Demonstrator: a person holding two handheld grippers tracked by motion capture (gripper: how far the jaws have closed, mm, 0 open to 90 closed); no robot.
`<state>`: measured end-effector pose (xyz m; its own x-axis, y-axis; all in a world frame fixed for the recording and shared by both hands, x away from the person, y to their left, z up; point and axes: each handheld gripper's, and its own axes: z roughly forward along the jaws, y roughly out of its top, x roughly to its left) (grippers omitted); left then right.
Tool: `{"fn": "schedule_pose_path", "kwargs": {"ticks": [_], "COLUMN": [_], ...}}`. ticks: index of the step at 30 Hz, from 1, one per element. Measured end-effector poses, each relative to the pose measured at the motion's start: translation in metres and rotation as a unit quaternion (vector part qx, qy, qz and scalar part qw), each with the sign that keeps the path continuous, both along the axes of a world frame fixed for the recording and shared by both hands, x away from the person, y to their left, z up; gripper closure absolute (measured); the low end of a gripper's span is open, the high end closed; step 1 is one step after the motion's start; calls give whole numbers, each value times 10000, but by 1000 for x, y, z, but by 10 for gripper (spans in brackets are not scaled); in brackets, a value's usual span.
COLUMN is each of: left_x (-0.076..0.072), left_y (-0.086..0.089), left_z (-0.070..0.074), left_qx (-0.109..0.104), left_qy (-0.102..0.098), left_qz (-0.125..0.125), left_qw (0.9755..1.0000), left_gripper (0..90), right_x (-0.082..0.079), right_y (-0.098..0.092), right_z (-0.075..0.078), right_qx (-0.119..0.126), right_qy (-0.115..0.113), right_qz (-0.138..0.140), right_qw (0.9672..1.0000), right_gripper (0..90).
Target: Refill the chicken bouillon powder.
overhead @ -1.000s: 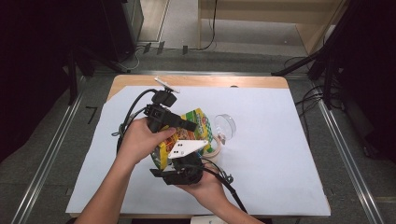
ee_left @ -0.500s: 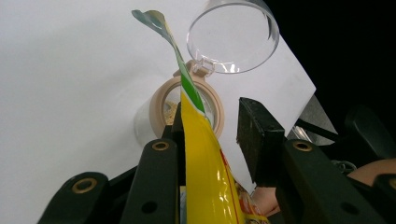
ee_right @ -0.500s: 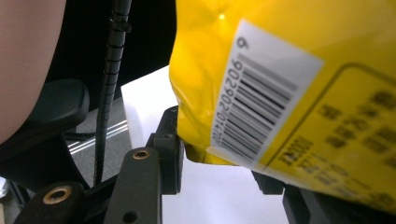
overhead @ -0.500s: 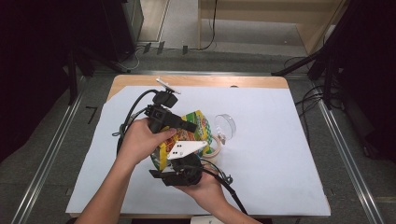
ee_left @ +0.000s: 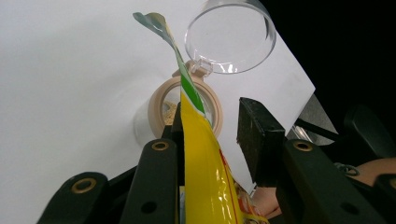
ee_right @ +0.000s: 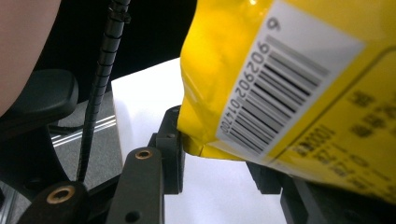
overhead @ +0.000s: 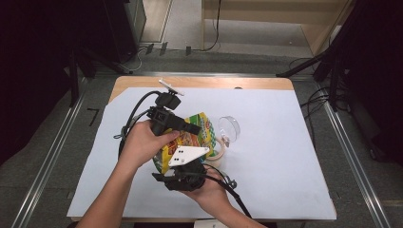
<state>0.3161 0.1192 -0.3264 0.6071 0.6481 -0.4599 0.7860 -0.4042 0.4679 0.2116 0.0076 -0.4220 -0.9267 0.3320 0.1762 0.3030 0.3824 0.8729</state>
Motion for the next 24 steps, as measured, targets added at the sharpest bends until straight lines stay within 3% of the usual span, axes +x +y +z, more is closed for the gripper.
{"fn": "schedule_pose_path", "kwargs": {"ticks": [24], "left_x": [0], "left_y": [-1], "left_z": [-2], "left_qx": [10], "left_qy": [-31], "left_qz": [-24], "left_qw": [10000], "left_gripper": [687], "right_x": [2], "right_y": [-1], "right_z": [-2], "right_qx": [-38], "right_qy": [36], "right_qz": [30], "right_qw": [10000], "right_gripper": [635]}}
